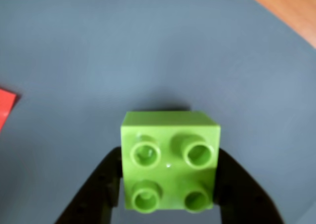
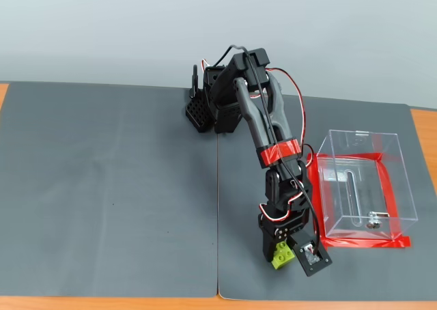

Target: Pick the green lego block and place it into the transparent box

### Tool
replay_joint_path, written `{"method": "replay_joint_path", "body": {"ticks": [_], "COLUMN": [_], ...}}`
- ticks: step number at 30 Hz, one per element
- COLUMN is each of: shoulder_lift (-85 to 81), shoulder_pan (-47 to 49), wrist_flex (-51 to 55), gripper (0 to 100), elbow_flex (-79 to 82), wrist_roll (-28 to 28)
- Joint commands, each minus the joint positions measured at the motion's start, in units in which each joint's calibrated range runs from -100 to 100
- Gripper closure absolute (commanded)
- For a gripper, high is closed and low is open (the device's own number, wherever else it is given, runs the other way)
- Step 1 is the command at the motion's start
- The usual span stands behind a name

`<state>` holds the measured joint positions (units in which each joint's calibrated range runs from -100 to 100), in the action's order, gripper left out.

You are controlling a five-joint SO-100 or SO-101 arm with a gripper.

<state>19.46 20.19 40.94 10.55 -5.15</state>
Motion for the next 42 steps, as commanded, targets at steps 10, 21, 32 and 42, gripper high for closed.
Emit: {"method": "replay_joint_path", "body": {"ticks": [10, 21, 32, 42], "shoulder_lift": [-23.65, -34.17, -36.62, -34.76], "shoulder_pan": [-1.36, 0.21, 12.59, 26.62], "wrist_flex": [8.37, 9.06, 9.06, 8.63], "gripper": [97, 97, 97, 97], "elbow_flex": [-1.82, -2.55, -2.64, -1.91], "wrist_roll": [0.13, 0.28, 0.28, 0.28]}}
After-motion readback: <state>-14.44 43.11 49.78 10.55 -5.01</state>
